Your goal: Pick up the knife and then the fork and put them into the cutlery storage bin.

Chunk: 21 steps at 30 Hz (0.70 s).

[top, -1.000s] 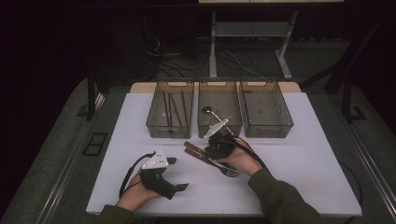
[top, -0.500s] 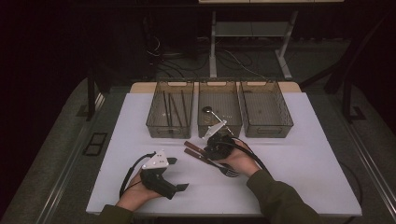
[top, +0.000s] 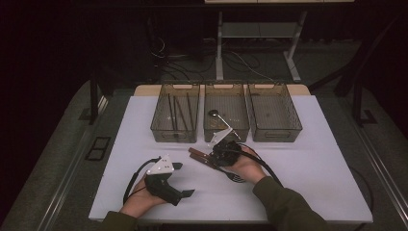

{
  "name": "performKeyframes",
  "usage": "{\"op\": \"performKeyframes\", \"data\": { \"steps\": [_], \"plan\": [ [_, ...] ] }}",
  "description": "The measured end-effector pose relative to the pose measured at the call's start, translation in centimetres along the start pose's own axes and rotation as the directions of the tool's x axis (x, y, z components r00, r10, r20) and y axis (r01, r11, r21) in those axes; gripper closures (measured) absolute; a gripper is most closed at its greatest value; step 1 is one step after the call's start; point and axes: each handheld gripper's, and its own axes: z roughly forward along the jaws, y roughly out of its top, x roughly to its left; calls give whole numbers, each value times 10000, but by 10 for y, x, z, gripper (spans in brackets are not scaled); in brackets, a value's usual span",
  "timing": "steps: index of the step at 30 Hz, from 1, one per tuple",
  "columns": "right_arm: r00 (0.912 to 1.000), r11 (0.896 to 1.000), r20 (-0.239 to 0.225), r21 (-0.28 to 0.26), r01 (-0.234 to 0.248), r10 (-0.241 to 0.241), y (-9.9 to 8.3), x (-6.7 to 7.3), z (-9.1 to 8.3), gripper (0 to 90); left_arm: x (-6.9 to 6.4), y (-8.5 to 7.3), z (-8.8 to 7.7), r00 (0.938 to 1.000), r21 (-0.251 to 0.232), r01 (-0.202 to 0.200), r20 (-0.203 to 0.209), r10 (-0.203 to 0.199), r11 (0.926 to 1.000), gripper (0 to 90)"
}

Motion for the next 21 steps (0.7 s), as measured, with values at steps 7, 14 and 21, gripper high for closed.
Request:
{"op": "performKeyframes", "data": {
  "steps": [7, 14, 21],
  "plan": [
    [9992, 9996, -299, -74, -283, 281, -1, -5, -1, 773, 1, 0, 0, 10000, -21, 0, 15, 0, 10000, 0],
    [9985, 9992, -390, -31, -397, 396, -1, -8, -4, 773, 1, 0, 0, 10000, -23, -1, 16, 1, 10000, 0],
    [9983, 9992, -422, -47, -393, 391, 0, -13, -11, 773, 0, 0, 0, 10000, -67, 37, 28, -36, 10000, 0]
  ]
}}
